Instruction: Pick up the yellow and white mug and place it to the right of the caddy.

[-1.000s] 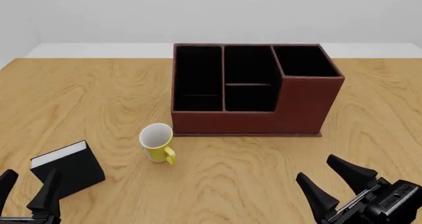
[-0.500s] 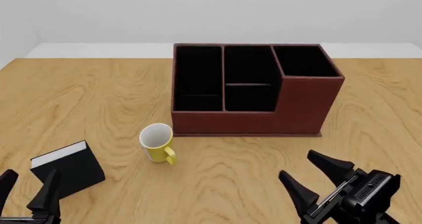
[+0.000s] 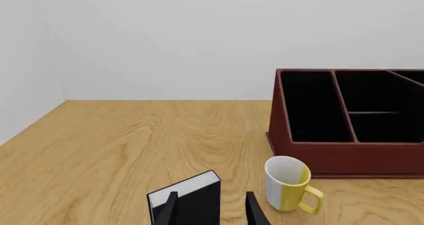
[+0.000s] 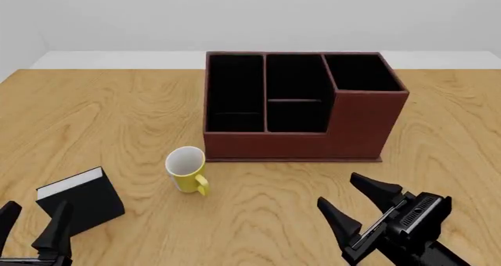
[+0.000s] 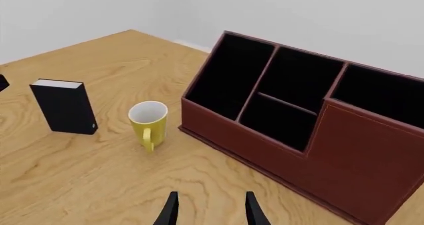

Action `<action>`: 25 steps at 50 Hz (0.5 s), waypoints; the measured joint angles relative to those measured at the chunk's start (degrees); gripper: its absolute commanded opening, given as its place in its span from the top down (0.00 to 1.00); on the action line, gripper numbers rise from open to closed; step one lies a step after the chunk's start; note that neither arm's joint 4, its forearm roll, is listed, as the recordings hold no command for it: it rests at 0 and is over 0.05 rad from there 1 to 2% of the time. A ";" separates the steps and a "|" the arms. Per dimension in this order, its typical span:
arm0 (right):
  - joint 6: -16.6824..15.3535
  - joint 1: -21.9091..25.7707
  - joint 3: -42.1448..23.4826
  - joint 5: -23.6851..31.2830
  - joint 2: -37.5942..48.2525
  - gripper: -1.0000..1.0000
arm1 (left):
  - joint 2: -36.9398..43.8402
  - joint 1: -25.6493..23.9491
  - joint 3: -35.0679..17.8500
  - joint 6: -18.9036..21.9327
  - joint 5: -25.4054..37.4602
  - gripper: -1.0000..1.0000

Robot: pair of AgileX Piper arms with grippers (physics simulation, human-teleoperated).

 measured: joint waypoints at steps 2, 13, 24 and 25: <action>-0.07 0.19 -0.18 -0.51 0.73 0.00 | 0.00 0.00 0.00 0.00 0.00 0.00; -0.51 1.23 -1.02 -3.35 4.66 0.00 | 0.00 0.00 0.00 0.00 0.00 0.00; -0.94 2.05 -2.12 -6.12 9.02 0.00 | 0.00 0.00 0.00 0.00 0.00 0.00; -0.99 2.11 -2.23 -6.39 9.45 0.00 | 0.00 0.00 0.00 0.00 0.00 0.00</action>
